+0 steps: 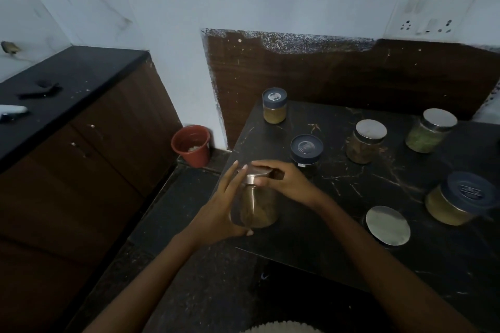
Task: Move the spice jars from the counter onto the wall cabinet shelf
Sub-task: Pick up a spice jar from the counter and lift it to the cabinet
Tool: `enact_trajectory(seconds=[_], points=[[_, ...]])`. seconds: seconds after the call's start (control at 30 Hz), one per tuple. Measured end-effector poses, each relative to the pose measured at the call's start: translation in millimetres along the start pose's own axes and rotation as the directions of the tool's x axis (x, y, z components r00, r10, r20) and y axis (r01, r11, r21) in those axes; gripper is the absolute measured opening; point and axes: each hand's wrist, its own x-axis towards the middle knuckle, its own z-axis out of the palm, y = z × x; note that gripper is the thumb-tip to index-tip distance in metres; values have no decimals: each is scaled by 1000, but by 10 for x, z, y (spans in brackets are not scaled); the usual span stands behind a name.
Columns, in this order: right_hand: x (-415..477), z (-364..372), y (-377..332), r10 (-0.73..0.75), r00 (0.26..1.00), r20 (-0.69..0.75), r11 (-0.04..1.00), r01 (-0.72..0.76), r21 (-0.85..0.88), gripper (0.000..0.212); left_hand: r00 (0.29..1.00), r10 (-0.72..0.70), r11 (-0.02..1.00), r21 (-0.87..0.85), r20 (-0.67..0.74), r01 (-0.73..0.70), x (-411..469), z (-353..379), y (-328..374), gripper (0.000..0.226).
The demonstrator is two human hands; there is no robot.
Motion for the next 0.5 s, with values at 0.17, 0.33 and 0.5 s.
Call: enact_trajectory(seconds=[0.17,0.33,0.5], points=[[-263,-165,-218,22,1000,14,998,-23,60,37,992,125,989,80,19,-126,-76,-81,236,132],[-447,-177,-323,67,998,-3,985,-66,161,28,985,169,985,10,40,-170,-111,-107,440,129],[-561,-139,-366,121,993,-6,983,-119,139,41,985,166,986,-38,43,-164,-161,-119,505,127]])
